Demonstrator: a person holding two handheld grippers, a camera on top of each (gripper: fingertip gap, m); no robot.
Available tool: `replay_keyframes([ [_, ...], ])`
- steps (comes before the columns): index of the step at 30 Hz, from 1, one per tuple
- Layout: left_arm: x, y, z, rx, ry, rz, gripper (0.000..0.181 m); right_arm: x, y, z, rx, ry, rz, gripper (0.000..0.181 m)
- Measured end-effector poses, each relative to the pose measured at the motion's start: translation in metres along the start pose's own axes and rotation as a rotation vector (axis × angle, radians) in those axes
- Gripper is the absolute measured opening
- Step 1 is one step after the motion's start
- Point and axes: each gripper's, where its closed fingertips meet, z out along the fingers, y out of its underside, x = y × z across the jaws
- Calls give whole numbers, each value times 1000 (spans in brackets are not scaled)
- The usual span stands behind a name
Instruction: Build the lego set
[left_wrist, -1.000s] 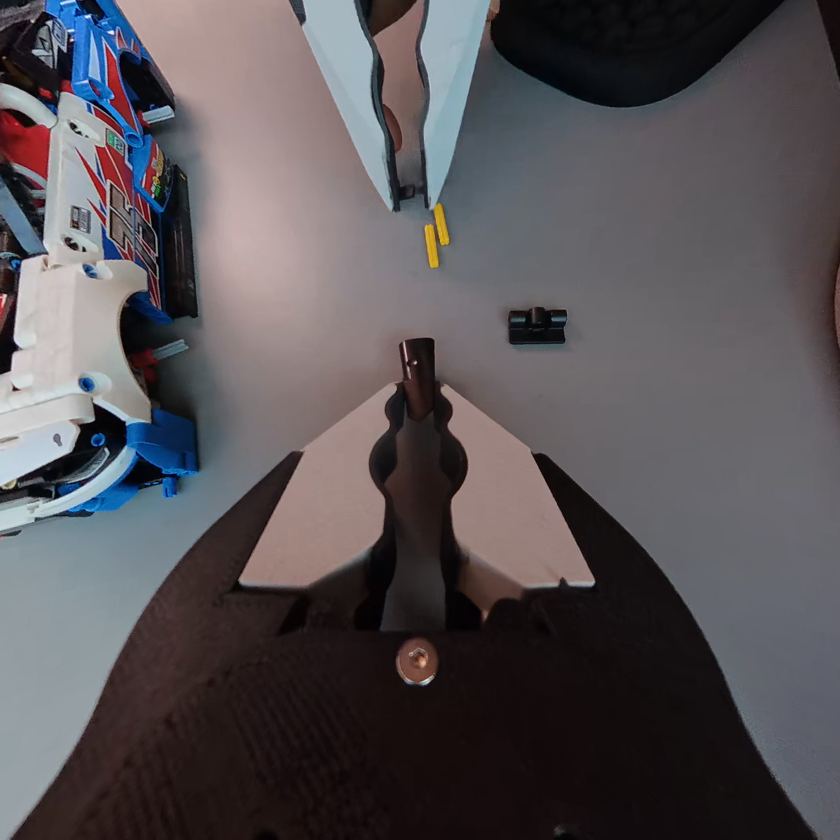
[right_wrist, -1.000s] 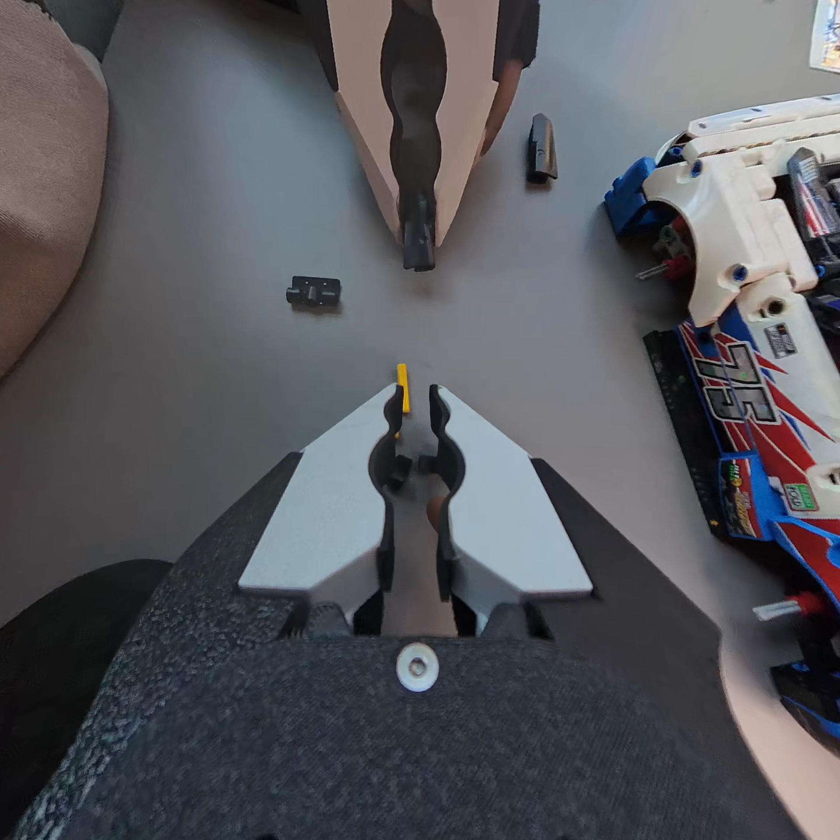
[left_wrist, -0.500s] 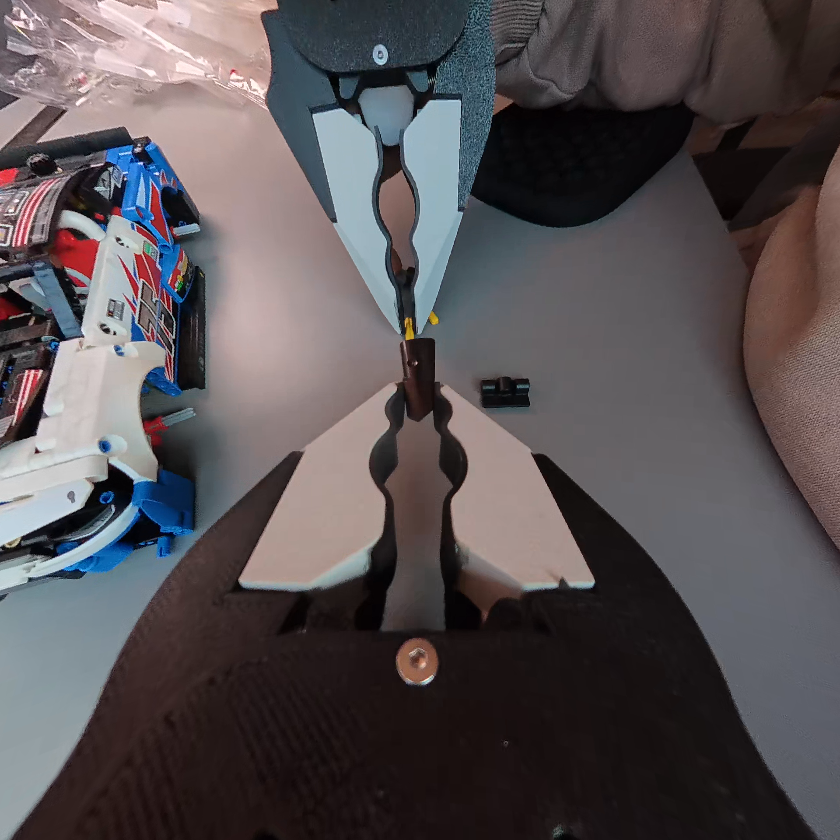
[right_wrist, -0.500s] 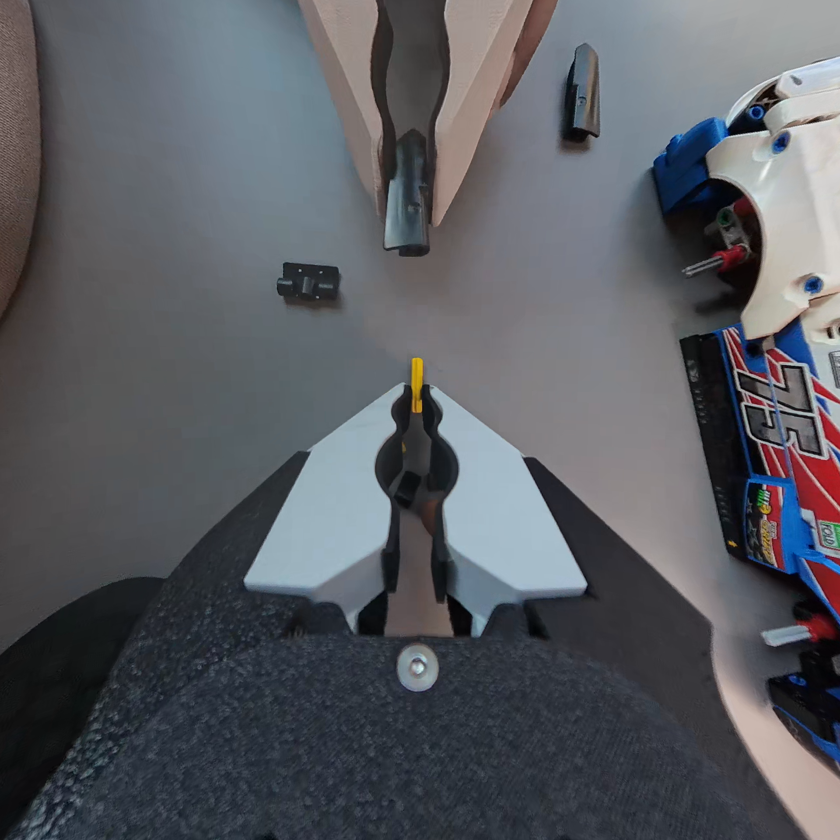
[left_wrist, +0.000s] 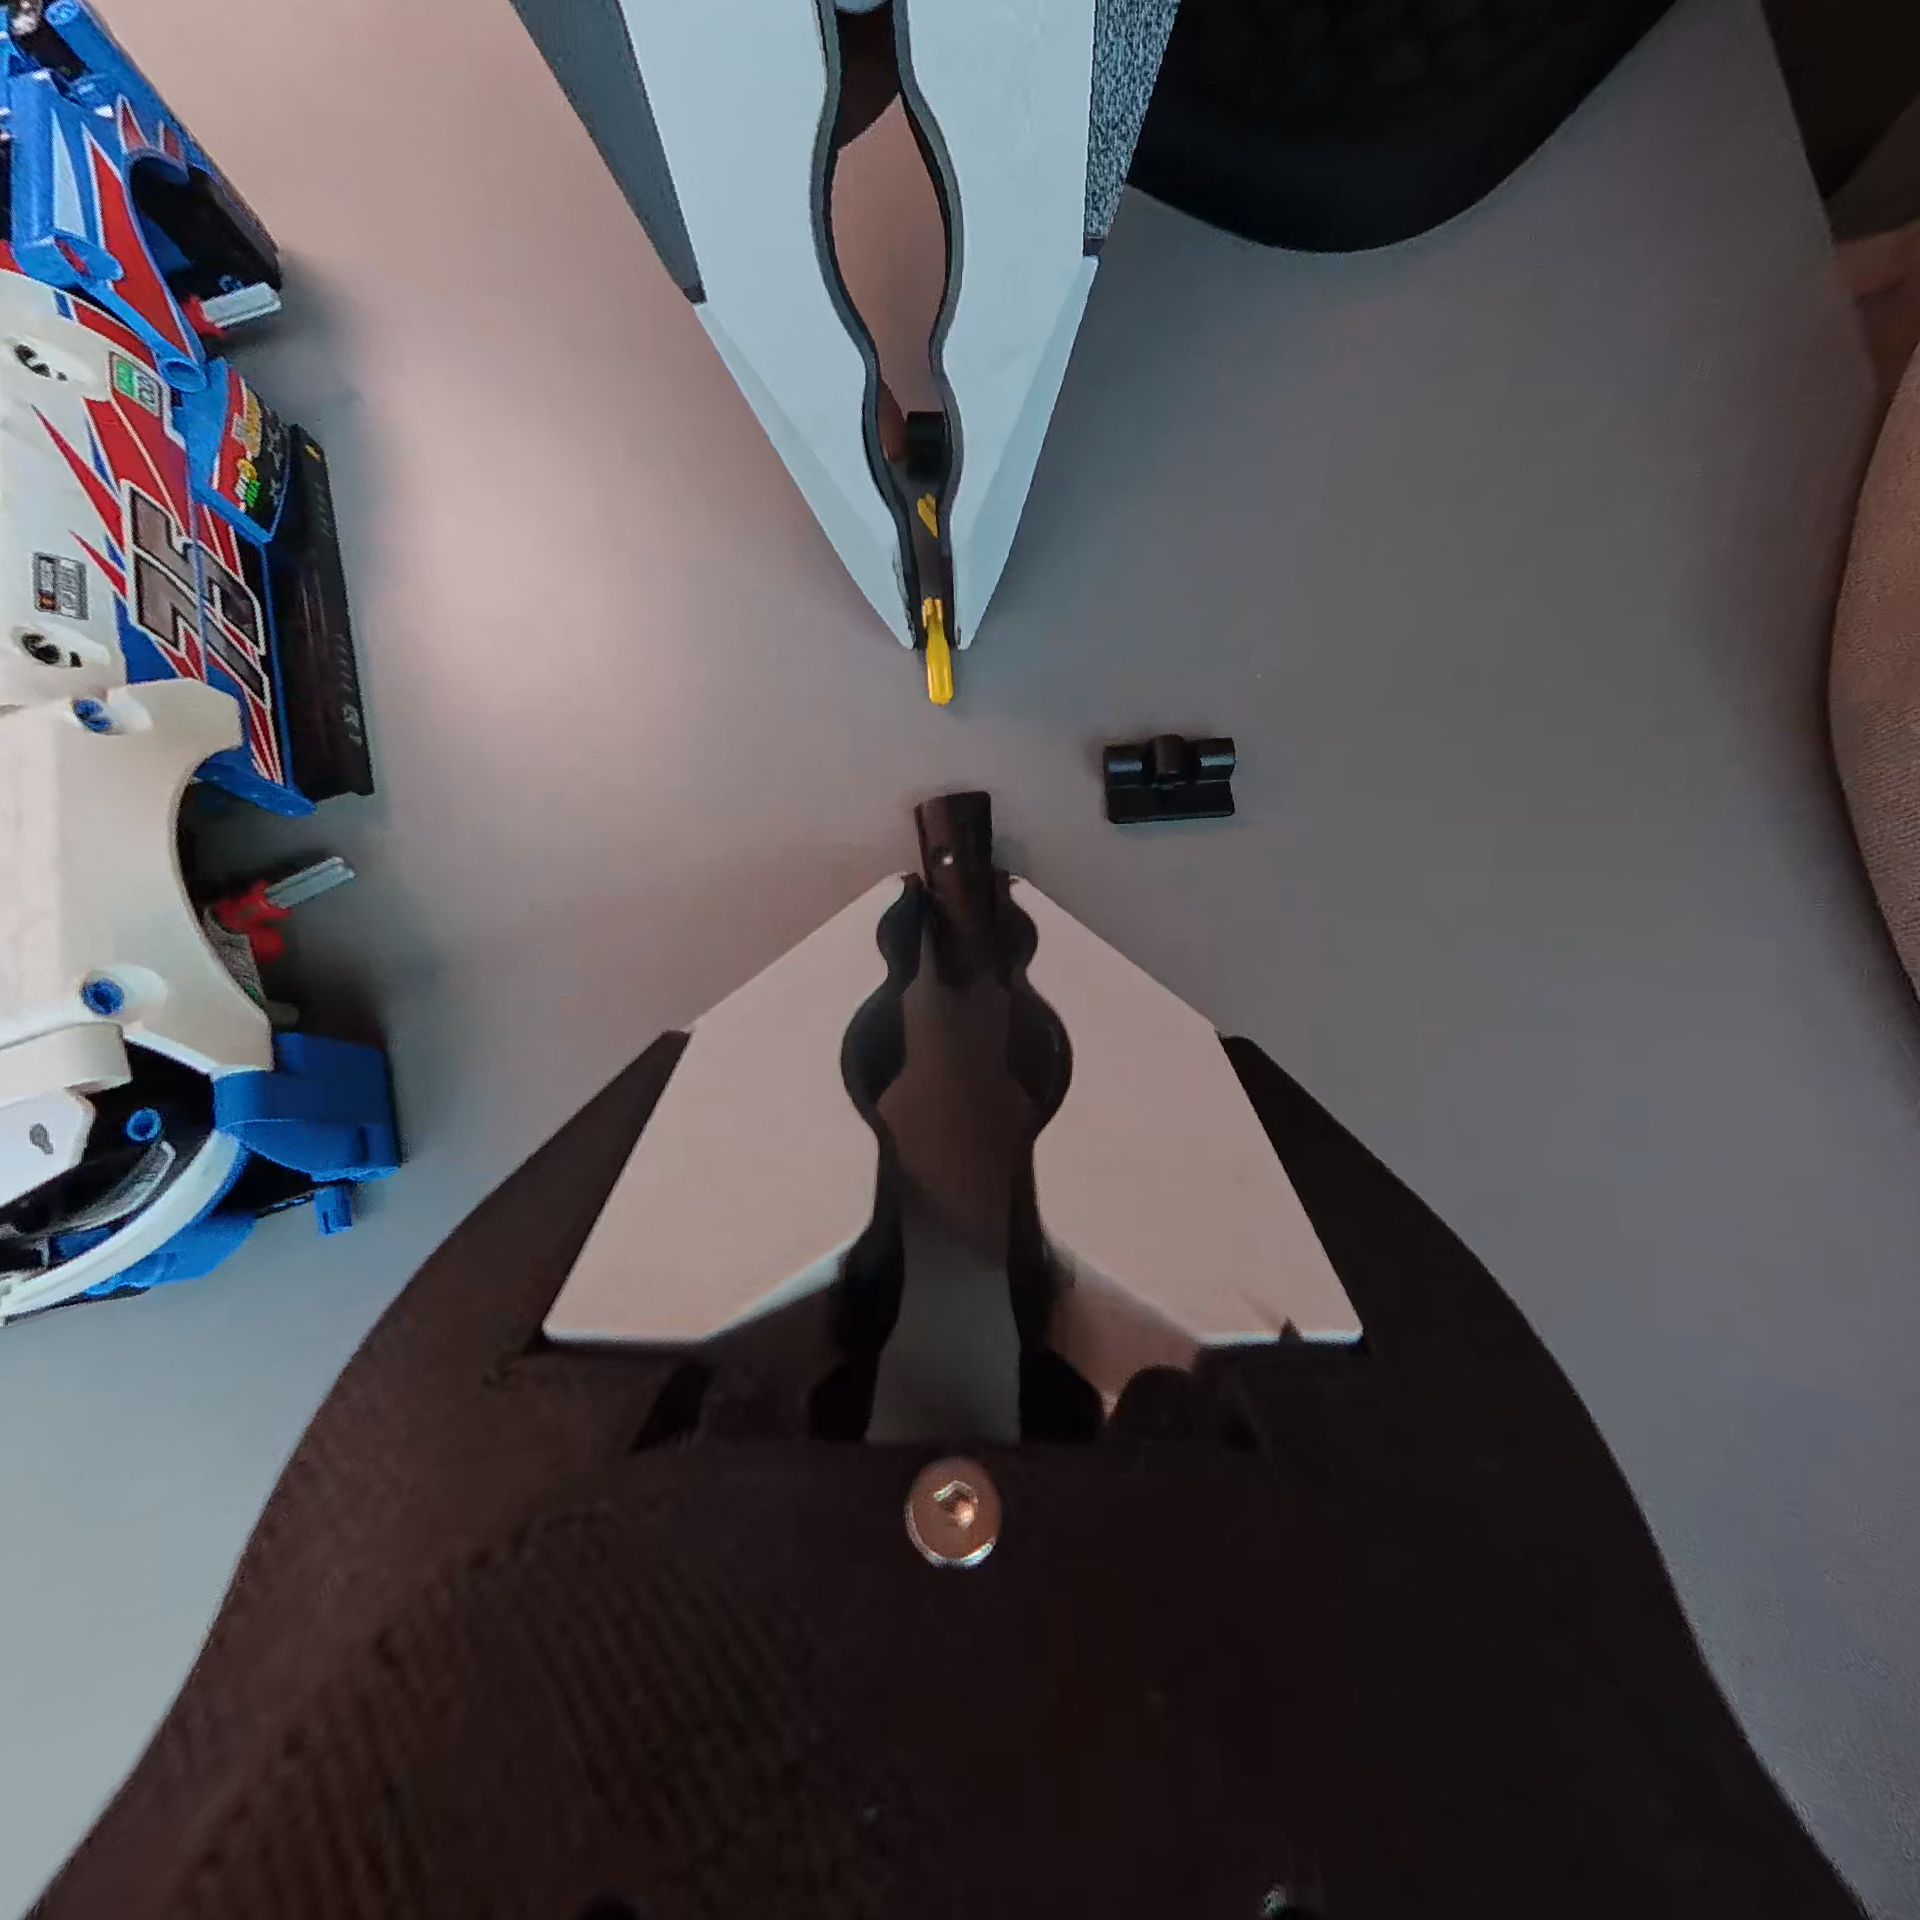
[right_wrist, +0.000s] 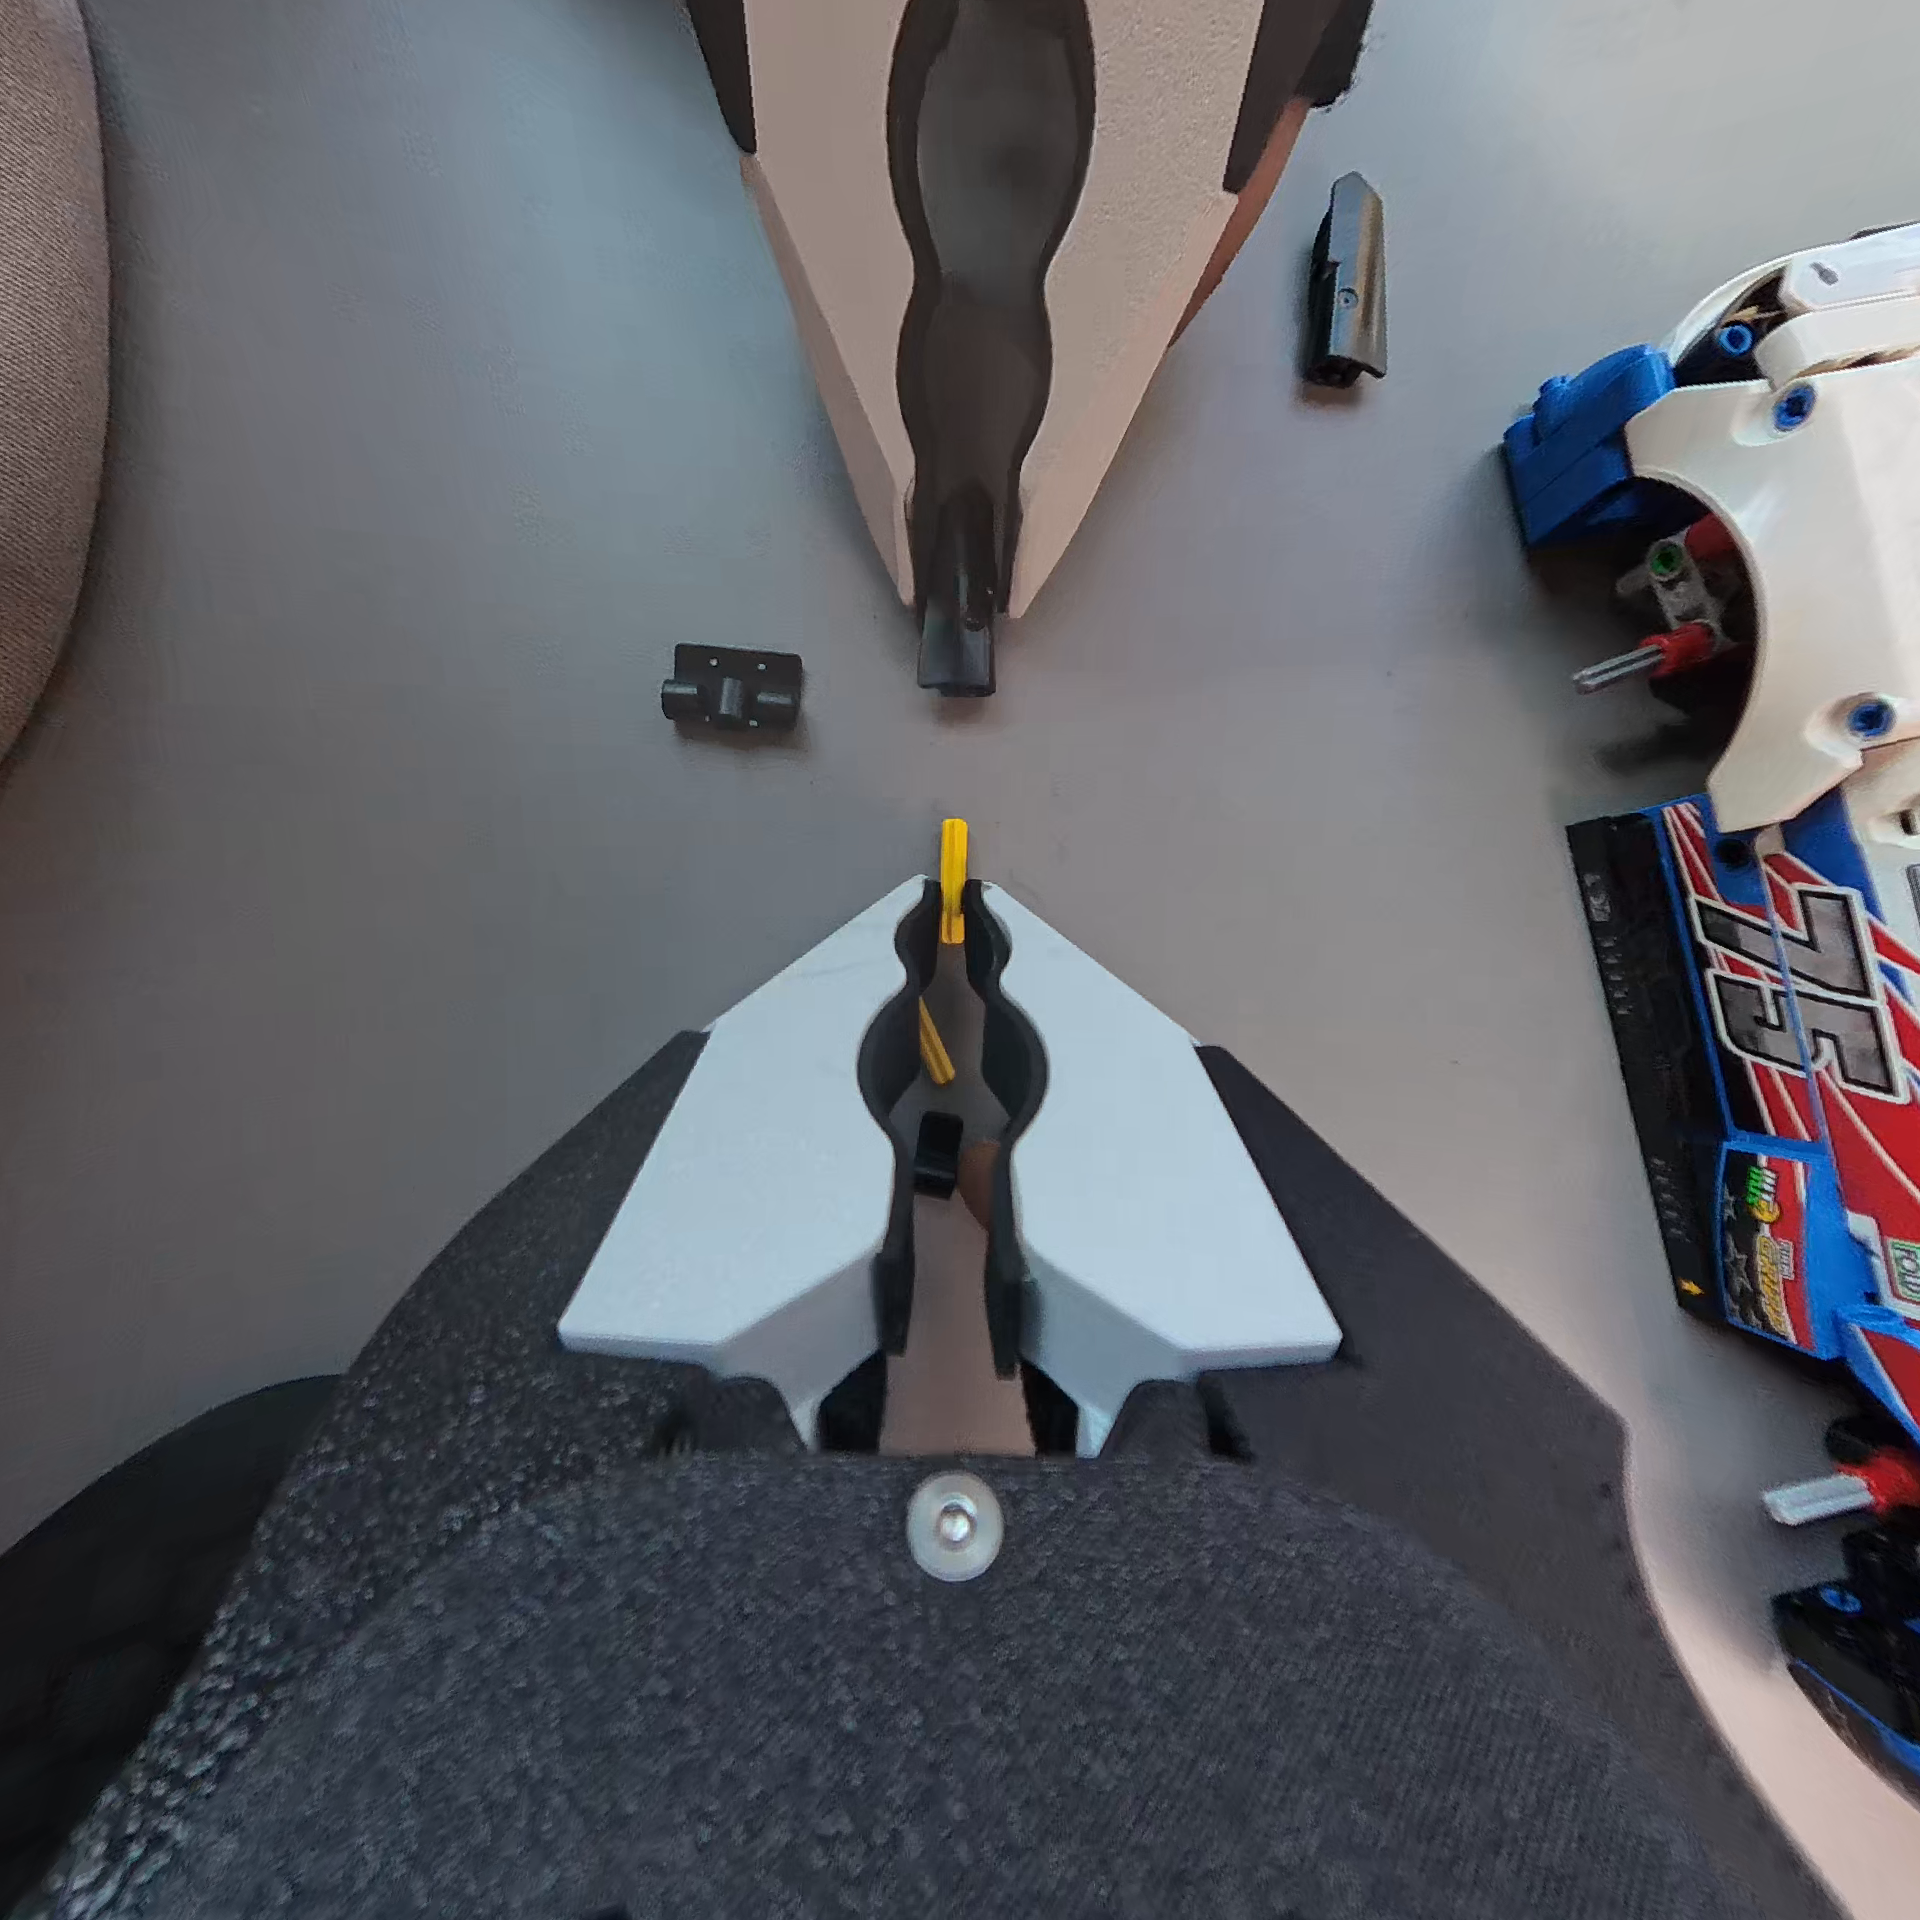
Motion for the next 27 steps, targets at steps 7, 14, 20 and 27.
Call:
replay_keyframes([
  [7, -7, -2, -10, 35, -2, -62, 25, 7, -11, -6, 69, 50, -17, 2],
  [14, -10, -53, -21, 286, -30, -133, 16, 11, -54, -34, 322, 137, -86, 2],
  [20, -7, -64, -26, 350, -16, -153, 9, 8, -60, -40, 350, 155, -118, 2],
  [27, -8, -64, -25, 358, -28, -151, 2, 5, -59, -37, 332, 148, -128, 2],
])
